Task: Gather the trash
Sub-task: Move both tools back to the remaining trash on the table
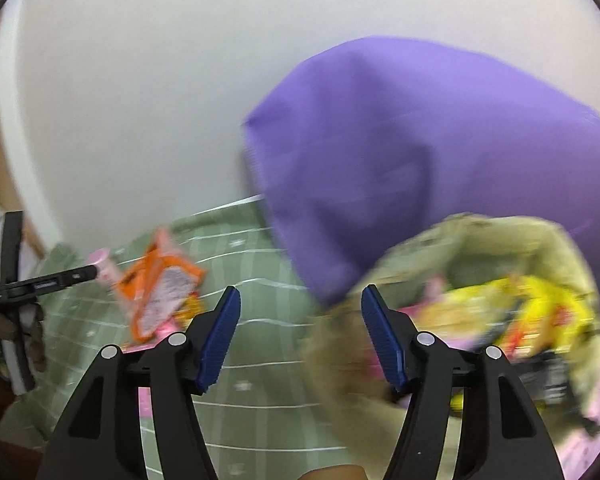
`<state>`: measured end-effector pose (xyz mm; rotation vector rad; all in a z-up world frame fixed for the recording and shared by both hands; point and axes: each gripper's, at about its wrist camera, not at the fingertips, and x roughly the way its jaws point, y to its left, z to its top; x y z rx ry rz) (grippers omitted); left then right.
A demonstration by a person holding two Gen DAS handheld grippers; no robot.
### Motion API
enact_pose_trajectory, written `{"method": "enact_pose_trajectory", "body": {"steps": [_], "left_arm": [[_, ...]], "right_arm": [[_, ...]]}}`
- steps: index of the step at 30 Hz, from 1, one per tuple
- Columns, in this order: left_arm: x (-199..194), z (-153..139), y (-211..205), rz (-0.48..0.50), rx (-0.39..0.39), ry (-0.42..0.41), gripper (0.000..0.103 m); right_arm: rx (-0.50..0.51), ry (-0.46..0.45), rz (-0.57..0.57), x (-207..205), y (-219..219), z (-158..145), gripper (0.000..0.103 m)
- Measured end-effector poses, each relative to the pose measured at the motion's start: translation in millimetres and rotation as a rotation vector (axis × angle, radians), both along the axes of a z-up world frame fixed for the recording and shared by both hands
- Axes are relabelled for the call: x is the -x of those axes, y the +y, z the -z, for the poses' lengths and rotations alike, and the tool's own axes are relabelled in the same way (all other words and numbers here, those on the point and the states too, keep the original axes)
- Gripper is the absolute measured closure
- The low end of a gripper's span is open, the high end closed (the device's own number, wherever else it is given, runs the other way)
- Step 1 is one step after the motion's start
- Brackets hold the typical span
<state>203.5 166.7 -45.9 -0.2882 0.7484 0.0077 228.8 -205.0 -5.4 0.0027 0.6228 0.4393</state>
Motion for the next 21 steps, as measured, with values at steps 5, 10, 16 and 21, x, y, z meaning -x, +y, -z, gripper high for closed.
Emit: {"method": "enact_pose_trajectory", "body": {"steps": [5,10,16,21], "left_arm": [[15,13,5,-0.002,-0.002,0.023,0.052],[33,25,9,-0.014,-0.008,0.055,0.052],[50,32,18,-0.032,-0.014,0.081,0.052],[57,33,22,-0.031,-0.012,0.087,0.052]], "right_arm": [[0.047,0.076,-0.155,9,58,32,0.043],[0.109,0.109,-0.257,24,113,63,0.043],[0.130,0.138,-0.358,33,160,83,0.043],[0.171,0.202,-0.405,36,179,103,0.059]]}}
